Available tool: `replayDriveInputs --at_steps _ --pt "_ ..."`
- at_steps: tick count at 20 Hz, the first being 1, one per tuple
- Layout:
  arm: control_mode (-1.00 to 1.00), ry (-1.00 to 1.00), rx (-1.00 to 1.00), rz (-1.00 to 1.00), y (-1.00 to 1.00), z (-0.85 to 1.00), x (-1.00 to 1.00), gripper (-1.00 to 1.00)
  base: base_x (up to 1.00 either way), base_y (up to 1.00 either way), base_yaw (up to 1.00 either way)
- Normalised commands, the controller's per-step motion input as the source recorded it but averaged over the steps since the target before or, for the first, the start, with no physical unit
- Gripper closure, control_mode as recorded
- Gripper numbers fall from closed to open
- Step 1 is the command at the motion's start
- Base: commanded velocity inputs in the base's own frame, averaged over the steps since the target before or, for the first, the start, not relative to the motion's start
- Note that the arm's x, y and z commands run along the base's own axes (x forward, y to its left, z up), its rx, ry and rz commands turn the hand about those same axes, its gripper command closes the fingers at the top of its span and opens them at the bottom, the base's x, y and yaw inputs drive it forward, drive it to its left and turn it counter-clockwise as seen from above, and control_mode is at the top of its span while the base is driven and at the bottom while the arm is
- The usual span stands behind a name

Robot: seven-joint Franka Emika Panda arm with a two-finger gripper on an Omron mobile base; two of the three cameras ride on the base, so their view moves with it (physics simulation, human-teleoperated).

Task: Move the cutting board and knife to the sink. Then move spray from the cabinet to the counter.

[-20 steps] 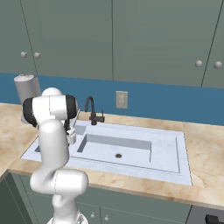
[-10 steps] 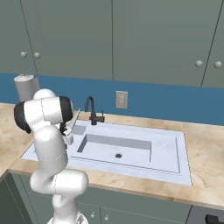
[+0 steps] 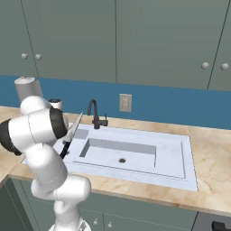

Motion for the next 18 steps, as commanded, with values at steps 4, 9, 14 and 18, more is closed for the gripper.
replayDriveInputs --at_steps 4,9,14,18 --pt "-1.00 -0.01 0.00 0.00 0.00 0.61 -0.46 -1.00 0.00 0.00 0.00" --pt "-1.00 -0.08 0.00 0.00 -0.10 0.48 -0.78 -1.00 0.00 0.00 0.00" --pt "-1.00 -0.09 0.00 0.00 -0.20 0.44 -0.78 -1.00 0.00 0.00 0.00" --pt "-1.00 0.00 0.01 0.00 -0.35 0.61 -0.84 -1.00 0.00 0.00 0.00"
